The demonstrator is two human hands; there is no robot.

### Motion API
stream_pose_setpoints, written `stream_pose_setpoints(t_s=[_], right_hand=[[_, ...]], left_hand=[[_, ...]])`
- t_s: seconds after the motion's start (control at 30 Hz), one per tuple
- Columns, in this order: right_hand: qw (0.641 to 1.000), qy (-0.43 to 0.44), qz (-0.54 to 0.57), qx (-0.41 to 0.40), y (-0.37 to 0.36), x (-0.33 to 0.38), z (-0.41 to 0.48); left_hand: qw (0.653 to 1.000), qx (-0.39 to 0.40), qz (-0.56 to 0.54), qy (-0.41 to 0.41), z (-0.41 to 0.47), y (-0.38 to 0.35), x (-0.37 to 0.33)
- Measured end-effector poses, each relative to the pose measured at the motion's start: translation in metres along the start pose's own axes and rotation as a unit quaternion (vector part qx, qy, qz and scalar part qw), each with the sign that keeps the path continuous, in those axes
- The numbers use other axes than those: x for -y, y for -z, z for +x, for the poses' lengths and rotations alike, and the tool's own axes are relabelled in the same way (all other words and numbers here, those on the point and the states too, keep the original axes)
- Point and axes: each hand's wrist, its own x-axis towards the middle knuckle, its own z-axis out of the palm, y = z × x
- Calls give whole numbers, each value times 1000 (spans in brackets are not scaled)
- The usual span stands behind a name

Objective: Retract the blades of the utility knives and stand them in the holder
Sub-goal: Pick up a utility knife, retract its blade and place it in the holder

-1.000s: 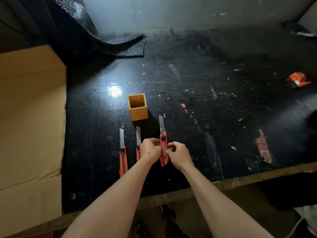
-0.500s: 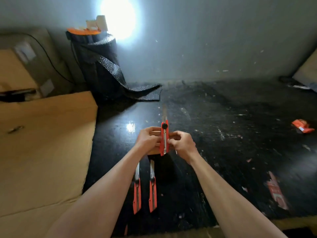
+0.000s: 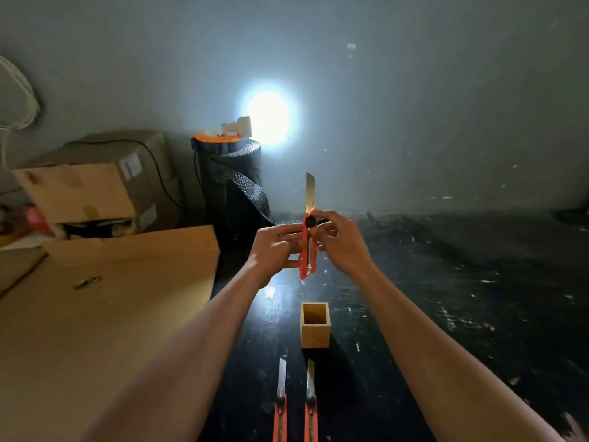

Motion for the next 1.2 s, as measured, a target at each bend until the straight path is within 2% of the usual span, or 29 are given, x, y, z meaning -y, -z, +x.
stream_pose_setpoints(t_s=[0.3,0.43,0.57,0.97,1.2], right_hand=[[999,45,-26,-14,7,18,19],[997,60,-49,10,12,16,22],[995,61,-64,47,11,12,15],[998,21,-29,44,16,-1,-4],[994,62,-81,38,25,5,-12]], left_hand=[[999,0,-33,-7,14,8,-11],[998,1,-61,-2,19,8,-13],[997,-8,-81,-2,27,12,-19],[996,5,-89,13,33,-6,-34],[996,-6,-89,12,35,-13,-38]])
